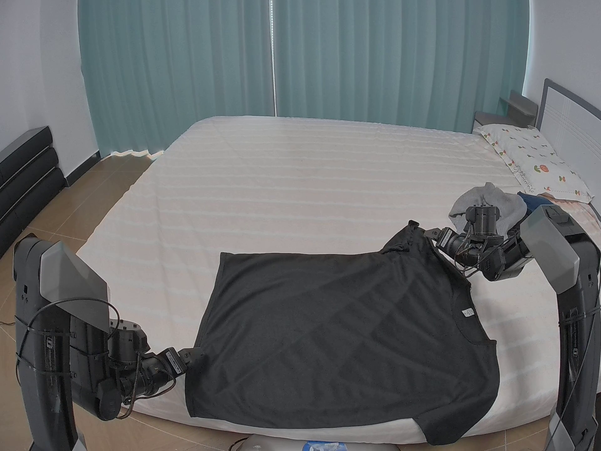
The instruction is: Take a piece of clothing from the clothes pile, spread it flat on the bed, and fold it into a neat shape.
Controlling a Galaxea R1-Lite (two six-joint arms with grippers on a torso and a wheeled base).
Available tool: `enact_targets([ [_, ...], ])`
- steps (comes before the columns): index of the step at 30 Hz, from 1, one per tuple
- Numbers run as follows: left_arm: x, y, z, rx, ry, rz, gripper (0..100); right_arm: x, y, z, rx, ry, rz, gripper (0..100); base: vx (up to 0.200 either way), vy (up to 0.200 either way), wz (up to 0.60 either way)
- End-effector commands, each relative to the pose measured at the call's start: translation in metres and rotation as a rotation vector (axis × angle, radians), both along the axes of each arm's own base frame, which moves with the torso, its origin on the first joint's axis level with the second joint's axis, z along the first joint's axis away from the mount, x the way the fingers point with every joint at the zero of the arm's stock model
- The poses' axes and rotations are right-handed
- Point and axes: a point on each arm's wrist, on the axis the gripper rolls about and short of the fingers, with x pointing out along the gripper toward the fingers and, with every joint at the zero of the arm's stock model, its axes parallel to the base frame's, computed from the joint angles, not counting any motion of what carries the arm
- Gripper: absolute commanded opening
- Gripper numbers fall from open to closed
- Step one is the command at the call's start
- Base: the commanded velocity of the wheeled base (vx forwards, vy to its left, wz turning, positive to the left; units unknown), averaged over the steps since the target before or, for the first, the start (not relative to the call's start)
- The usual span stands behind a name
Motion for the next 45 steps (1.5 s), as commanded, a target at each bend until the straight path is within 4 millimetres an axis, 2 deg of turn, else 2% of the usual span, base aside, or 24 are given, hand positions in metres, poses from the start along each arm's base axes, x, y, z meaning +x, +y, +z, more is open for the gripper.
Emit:
enact_targets([
  [1,0.001,0.000,0.001,-0.003,-0.016,0.000,100,-0.001,0.006,0.006,0.026,-0.008,-0.004,100,0.000,0.000,0.00],
  [6,0.001,0.000,0.001,-0.003,-0.016,0.000,100,-0.009,0.032,0.019,0.190,0.005,-0.017,100,0.000,0.000,0.00],
  [9,0.001,0.000,0.001,-0.002,-0.015,0.000,100,-0.012,0.040,0.006,0.182,0.038,-0.007,100,0.000,0.000,0.00],
  [11,0.001,0.000,0.001,-0.002,-0.015,0.000,100,-0.012,0.040,-0.011,0.175,0.073,-0.011,100,0.000,0.000,0.00],
  [16,0.001,0.000,0.001,-0.002,-0.015,0.000,100,-0.010,0.029,-0.034,0.168,0.097,-0.041,100,0.000,0.000,0.00],
  [21,0.001,0.000,0.001,-0.002,-0.015,0.000,100,-0.005,0.008,-0.043,0.163,0.093,-0.099,100,0.000,0.000,0.00],
  [25,0.001,0.000,0.001,-0.002,-0.015,0.000,100,-0.001,-0.010,-0.040,0.169,0.052,-0.132,100,0.000,0.000,0.00],
  [31,0.001,0.000,0.001,-0.003,-0.016,0.000,100,0.002,-0.026,-0.033,0.177,-0.042,-0.156,100,0.000,0.000,0.00],
  [41,0.001,0.000,0.001,-0.003,-0.016,0.000,100,0.002,-0.032,-0.037,0.178,-0.052,-0.168,100,0.000,0.000,0.00],
  [45,0.001,0.000,0.001,-0.003,-0.016,0.000,100,0.004,-0.026,-0.018,0.179,-0.097,-0.153,100,0.000,0.000,0.00],
])
